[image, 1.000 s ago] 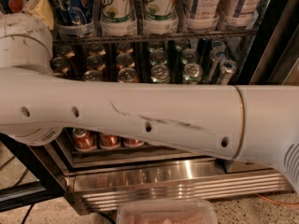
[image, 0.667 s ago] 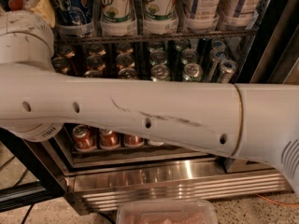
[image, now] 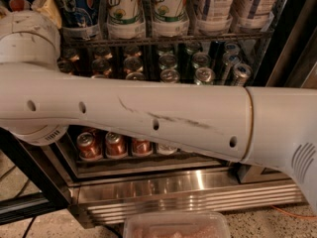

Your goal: Pick pepsi can from top shelf of fridge

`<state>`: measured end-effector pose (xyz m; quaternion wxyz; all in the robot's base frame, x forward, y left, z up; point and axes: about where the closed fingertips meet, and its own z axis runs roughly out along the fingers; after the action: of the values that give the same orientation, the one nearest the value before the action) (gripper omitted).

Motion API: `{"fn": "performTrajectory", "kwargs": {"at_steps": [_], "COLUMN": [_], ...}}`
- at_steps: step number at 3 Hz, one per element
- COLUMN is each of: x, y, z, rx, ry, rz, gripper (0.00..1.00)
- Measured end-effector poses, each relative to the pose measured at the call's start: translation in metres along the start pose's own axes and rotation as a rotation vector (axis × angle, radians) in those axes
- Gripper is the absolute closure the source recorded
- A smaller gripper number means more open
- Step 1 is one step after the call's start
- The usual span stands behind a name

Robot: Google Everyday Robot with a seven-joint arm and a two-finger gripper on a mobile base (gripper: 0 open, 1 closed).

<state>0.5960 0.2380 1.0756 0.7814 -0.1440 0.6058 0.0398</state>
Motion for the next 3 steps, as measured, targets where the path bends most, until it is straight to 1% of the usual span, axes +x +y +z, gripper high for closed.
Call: {"fn": "performTrajectory", "kwargs": {"at_steps": [1,2,3], "x": [0.0043,0.0042,0.0042], "y": [-0.0008,-0.0009,-0.0009], "z": [0.0023,0.0023,0.0023], "rx": [0.002,0.002,0.002], "ry": [0.012,0.012,0.012], "rz": [0.000,0.000,0.000], "gripper": [0.38,0.50,0.73]}}
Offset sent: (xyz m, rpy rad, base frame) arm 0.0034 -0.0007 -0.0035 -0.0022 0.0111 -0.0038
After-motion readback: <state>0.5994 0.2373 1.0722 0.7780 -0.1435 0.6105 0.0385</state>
